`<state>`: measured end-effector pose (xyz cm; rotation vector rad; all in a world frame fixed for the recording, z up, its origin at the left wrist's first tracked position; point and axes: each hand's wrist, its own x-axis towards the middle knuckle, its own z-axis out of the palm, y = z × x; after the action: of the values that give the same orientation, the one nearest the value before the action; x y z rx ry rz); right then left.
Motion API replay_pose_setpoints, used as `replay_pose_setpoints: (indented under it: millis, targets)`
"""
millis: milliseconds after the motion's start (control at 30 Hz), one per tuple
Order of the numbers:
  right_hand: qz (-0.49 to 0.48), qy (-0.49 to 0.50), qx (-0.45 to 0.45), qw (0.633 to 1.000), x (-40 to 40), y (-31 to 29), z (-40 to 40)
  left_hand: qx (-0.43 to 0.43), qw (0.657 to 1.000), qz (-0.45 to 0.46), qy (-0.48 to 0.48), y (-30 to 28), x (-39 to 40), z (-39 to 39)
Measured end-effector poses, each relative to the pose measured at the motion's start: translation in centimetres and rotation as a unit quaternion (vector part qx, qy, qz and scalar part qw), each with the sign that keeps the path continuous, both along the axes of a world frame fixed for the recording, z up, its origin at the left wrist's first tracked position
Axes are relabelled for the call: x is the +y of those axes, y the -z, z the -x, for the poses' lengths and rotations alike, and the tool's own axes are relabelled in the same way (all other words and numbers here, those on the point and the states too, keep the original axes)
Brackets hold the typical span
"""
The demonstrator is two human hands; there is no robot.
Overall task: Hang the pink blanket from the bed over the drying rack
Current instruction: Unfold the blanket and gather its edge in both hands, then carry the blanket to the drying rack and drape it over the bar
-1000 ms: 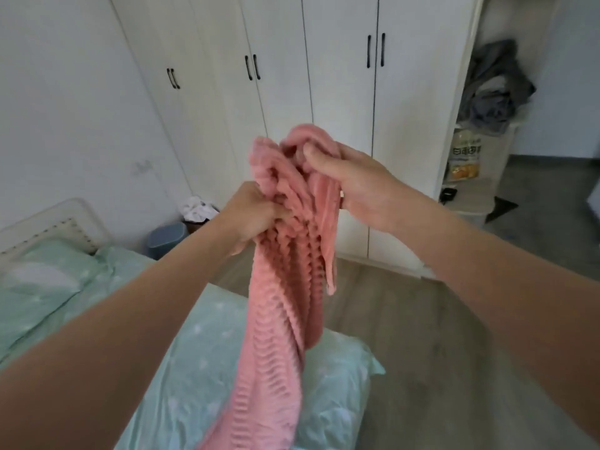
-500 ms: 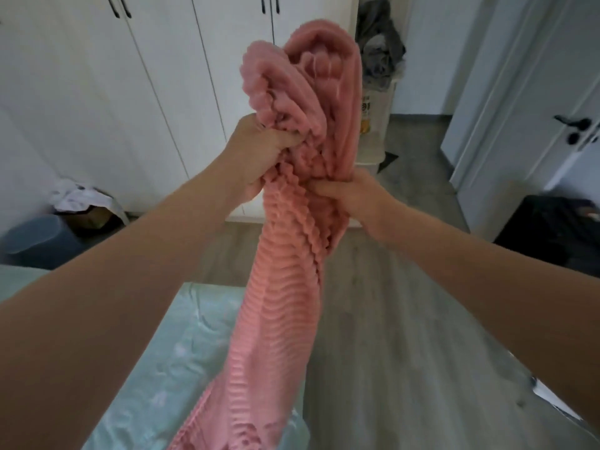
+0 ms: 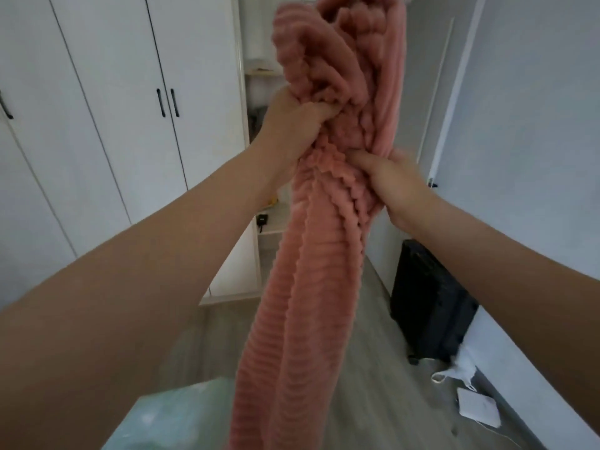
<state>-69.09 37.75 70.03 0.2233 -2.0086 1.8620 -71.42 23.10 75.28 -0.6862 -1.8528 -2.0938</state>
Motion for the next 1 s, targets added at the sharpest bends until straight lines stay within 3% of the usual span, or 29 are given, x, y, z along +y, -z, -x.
replay_pose_setpoints:
  millis: [133,300,467,600,867,1000]
  targets:
    - [0.018,0.070,0.042,0.996,5.3,-4.0,-2.7,-0.002,1.000,-0.013,0.014,-3.1,4.3,-0.4]
    - [0.060,0.136,0.070,0.986,11.5,-6.8,-6.6,-0.024,0.979,0.173,0.106,-3.2,10.3,-3.1]
    - [0.066,0.188,0.119,0.973,17.4,-11.1,-11.4,0.002,0.959,0.220,0.180,-5.8,17.7,-7.4]
    - [0.063,0.229,0.140,0.961,22.6,-12.9,-16.1,0.057,0.969,0.152,0.187,-7.9,25.4,-11.5]
    - [0.065,0.289,0.160,0.942,33.3,-14.2,-27.2,0.063,0.963,-0.011,0.261,-9.2,39.6,-19.5]
    - [0.006,0.332,0.173,0.927,37.8,-14.9,-32.7,0.032,0.947,-0.080,0.308,-10.5,46.0,-23.8]
